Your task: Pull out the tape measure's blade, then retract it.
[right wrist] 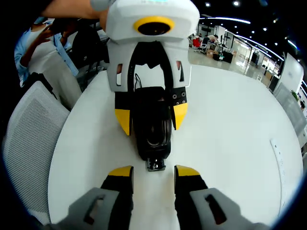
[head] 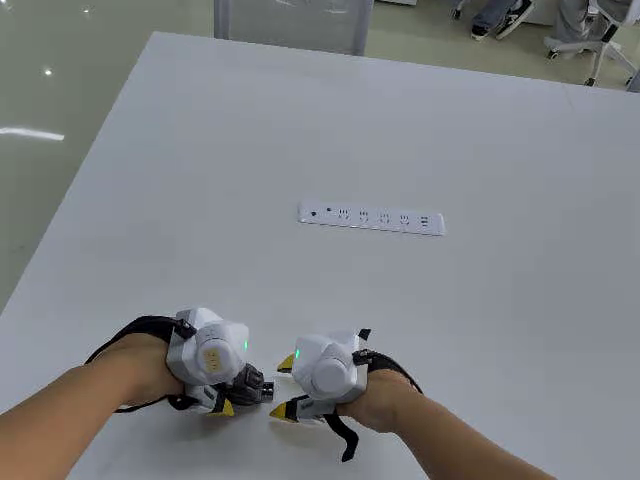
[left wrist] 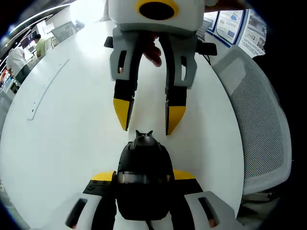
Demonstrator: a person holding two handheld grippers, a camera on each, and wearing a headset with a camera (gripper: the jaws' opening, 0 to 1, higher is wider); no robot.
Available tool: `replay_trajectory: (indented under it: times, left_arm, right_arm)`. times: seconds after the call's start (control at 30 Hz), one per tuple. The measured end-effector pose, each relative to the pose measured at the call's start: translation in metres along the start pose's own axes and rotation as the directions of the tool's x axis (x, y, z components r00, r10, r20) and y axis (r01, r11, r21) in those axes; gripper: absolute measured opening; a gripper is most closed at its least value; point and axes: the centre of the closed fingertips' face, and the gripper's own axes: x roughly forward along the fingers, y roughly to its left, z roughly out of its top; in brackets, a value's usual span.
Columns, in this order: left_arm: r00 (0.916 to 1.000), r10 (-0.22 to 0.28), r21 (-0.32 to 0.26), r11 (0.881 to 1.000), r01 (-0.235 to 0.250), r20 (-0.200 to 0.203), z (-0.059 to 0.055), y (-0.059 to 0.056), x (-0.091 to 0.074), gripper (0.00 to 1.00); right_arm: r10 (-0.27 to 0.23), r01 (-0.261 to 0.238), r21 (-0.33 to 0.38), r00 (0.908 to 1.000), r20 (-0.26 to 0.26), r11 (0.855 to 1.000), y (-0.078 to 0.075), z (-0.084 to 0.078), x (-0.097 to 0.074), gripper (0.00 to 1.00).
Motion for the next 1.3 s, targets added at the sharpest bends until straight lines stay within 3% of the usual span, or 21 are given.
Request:
replay_trajectory:
  times: [0.2,0.43,0.57,0.67,0.9,1.3]
  left_arm:
    - [0.9999,-0.006,-0.001,1.0,0.006,0.014,0.001,-0.001,0.0,0.4]
    - [0.9997,-0.013,0.004,1.0,0.012,0.021,0.002,-0.001,0.0,0.4]
    - [0.9998,-0.013,0.006,1.0,0.012,0.018,0.003,-0.001,0.0,0.4]
    - [0.9998,-0.01,0.003,1.0,0.01,0.019,0.003,-0.001,0.0,0.4]
    - [0.9996,-0.009,0.0,1.0,0.009,0.029,0.004,-0.001,0.0,0.4]
    - [0.9989,-0.009,-0.015,1.0,0.01,0.045,0.004,-0.002,0.0,0.4]
  right_arm:
    - [0.021,-0.021,-0.021,0.9995,-0.022,1.0,0.0,0.0,0.016,0.26]
    - [0.055,-0.057,-0.042,0.9979,-0.035,0.997,-0.001,-0.002,0.016,0.15]
    - [0.057,-0.059,-0.046,0.9971,-0.051,0.997,0.0,0.0,0.015,0.15]
    - [0.057,-0.057,0.001,0.9965,-0.061,0.998,-0.001,-0.001,0.016,0.15]
    - [0.053,-0.056,-0.051,0.9968,-0.059,0.997,0.001,-0.003,0.015,0.13]
    - [0.049,-0.051,-0.025,0.9961,-0.073,0.998,0.0,-0.006,0.013,0.12]
